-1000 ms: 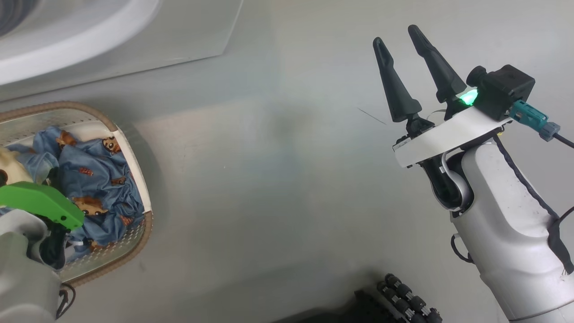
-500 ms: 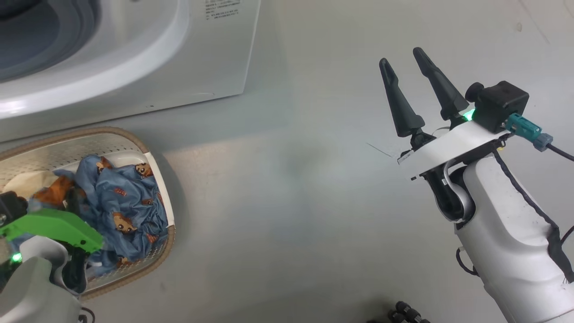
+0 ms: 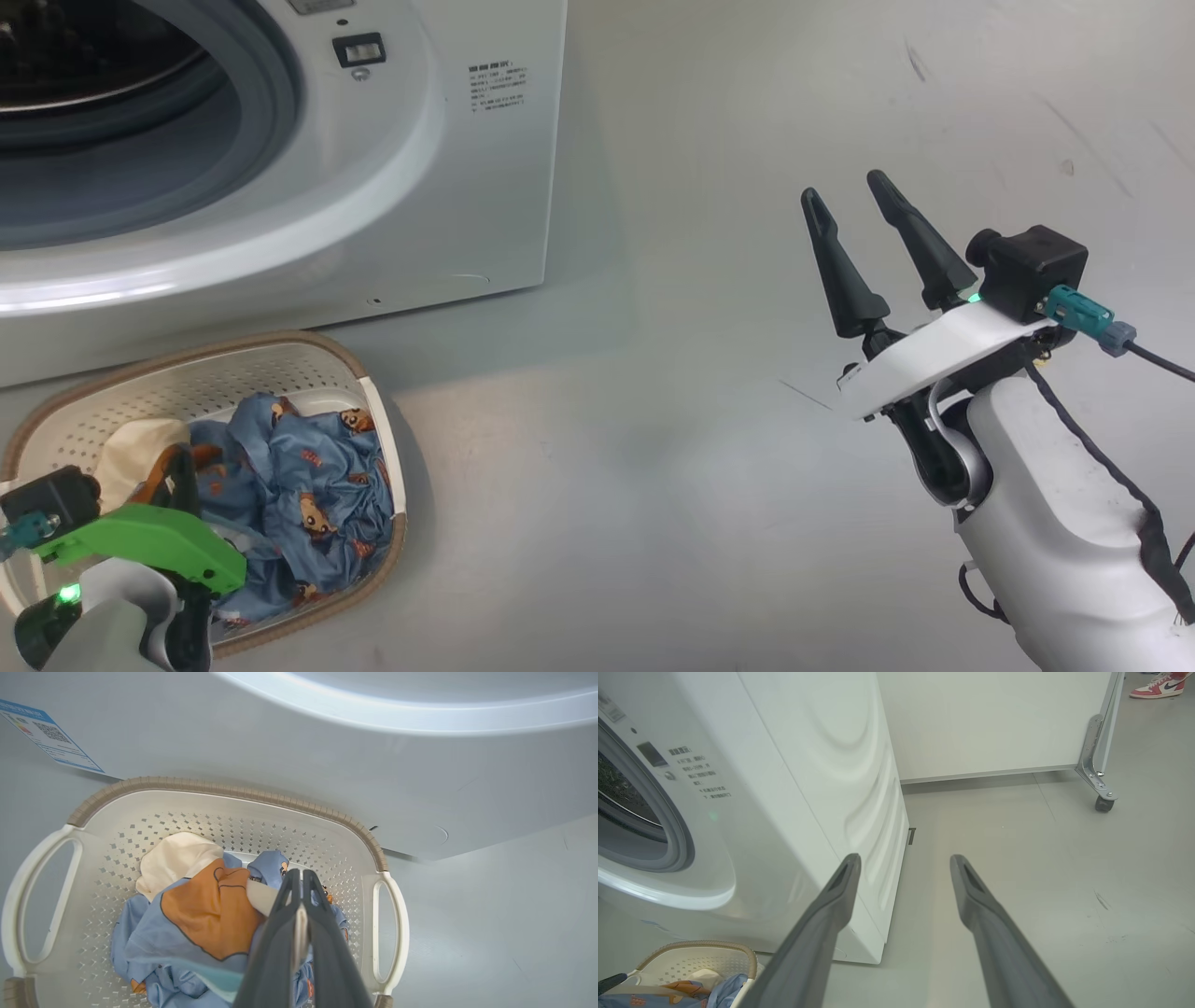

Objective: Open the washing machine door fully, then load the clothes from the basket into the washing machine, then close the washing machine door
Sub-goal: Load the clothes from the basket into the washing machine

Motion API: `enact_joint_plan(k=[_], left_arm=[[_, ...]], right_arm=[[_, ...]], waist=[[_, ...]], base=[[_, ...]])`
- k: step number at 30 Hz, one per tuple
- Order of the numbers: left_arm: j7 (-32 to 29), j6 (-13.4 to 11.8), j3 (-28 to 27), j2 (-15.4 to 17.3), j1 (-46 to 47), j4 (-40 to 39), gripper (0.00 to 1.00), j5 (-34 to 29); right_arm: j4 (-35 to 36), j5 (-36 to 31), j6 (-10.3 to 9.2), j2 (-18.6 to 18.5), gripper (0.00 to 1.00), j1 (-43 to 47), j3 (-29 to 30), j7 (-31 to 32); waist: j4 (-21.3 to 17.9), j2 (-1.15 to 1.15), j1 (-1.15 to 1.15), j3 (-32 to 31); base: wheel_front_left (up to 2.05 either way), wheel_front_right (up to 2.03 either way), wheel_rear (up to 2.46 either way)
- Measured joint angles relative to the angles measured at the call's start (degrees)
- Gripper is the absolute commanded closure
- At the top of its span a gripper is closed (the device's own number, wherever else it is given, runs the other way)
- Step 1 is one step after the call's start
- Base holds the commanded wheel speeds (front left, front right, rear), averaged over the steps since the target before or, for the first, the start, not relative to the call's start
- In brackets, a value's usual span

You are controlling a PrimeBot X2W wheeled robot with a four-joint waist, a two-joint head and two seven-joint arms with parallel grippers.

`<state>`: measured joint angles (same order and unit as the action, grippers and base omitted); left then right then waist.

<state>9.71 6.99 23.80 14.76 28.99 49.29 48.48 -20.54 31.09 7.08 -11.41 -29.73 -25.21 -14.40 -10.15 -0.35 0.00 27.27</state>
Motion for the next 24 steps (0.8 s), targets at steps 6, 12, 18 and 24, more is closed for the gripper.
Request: enact_joint_plan(k=[6,12,18,24], left_arm=[[1.51,0.00,1.69,0.18,-2.90,-1.31,1.00,1.47],[2.52,0.00,2.77,0.35,-5.10,-3.30,1.00,2.37],[3.46,0.00,4.24,0.68,-6.34,-6.32,1.00,2.38],[4.01,0.00,4.80,1.58,-7.17,-9.24,1.00,2.40]], right_arm=[[-0.83,0.84,0.00,-0.44,0.00,2.01,-0.30,0.00],[-1.55,1.48,0.00,-1.44,0.00,4.42,-0.22,0.00],[-1.76,2.23,0.00,-1.99,0.00,6.28,0.02,0.00],[-1.75,2.70,0.00,-2.27,0.00,6.77,0.24,0.00]], waist=[[1.12,0.00,0.00,-4.24],[2.38,0.00,0.00,-8.40],[4.10,0.00,0.00,-11.71],[5.90,0.00,0.00,-14.32]], base=[[0.00,0.00,0.00],[0.00,0.00,0.00],[0.00,0.00,0.00],[0.00,0.00,0.00]])
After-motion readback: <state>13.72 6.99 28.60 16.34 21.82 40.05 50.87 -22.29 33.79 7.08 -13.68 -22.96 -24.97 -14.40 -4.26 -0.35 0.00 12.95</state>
